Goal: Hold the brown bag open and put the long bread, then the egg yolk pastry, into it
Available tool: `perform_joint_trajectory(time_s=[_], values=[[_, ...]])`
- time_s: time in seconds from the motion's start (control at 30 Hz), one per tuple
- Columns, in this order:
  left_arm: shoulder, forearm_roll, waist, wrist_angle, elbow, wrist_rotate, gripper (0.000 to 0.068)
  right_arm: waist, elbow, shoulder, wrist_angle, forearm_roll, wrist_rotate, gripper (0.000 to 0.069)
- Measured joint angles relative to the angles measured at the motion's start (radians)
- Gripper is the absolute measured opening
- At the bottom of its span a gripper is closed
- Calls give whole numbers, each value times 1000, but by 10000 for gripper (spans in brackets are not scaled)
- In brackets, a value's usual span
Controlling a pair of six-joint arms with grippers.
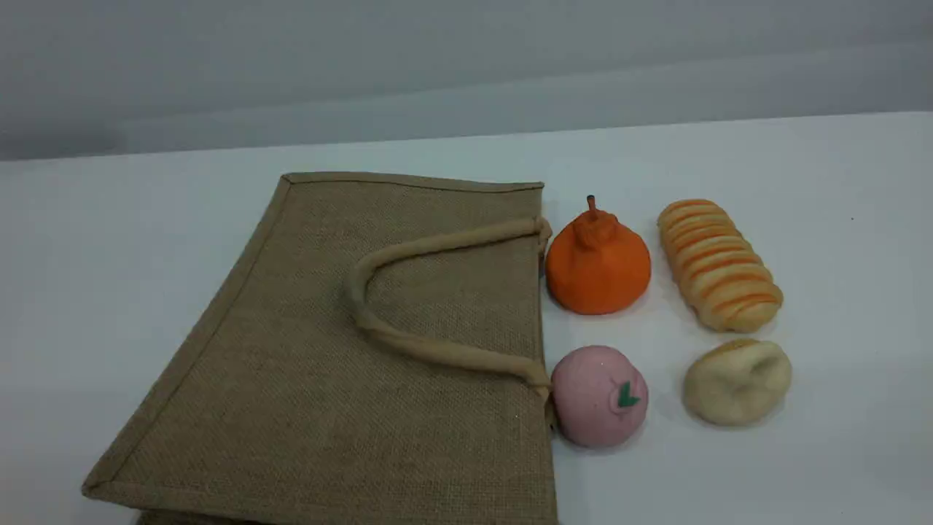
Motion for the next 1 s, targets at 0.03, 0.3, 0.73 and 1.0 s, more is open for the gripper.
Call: perform_joint_trajectory(time_s=[0.03,0.3,0.73,1.0], values=[[0,0,0,0,0,0,535,0,0,0,0,0,0,438],[0,0,0,0,0,0,535,0,0,0,0,0,0,438],[0,1,0,-3,2,0,535,0,0,0,0,16,0,438],[5,1,0,-4,1,4,535,0,0,0,-28,96,23,438]])
